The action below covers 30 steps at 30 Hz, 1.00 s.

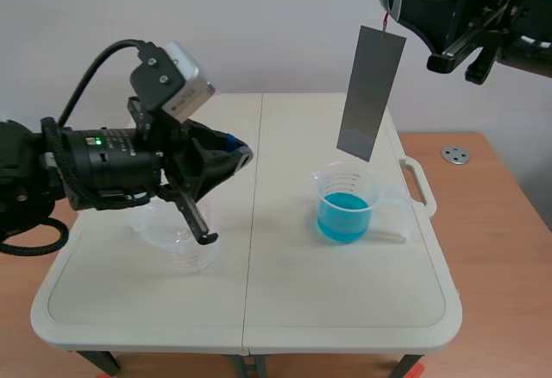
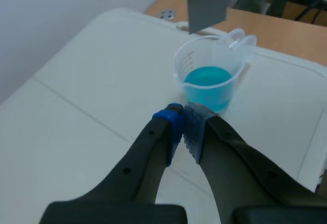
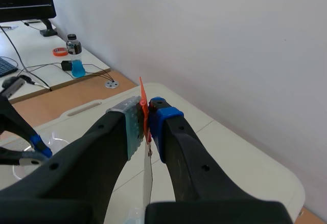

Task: Hold the metal plate by the orange handle, dip it into the blue solution, take it out and point at it, then put the plate back in the beaker on the left.
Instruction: 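Raise the plate and point at it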

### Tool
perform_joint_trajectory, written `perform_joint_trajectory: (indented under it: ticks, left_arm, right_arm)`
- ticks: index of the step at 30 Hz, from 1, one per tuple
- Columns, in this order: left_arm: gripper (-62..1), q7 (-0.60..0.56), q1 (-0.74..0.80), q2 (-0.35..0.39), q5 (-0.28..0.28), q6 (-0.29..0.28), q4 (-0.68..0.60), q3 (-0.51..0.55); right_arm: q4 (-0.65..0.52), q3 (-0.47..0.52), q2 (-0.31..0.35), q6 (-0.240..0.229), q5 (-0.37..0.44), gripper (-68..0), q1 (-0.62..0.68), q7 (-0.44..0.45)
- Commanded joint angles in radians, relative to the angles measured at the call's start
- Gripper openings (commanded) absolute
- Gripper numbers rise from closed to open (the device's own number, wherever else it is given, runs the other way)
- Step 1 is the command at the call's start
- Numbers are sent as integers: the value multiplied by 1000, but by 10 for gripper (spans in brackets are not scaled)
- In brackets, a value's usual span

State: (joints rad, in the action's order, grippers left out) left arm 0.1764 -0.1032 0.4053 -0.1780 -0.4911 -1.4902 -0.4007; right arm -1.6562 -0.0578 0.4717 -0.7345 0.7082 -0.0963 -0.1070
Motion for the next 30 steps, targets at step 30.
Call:
perform_joint_trajectory:
  ticks: [30]
  left_arm:
    - [-565, -157, -166, -251, 219, 53, 233, -150]
  right_arm:
    - [-20, 13, 10, -11, 18, -660, -15, 15]
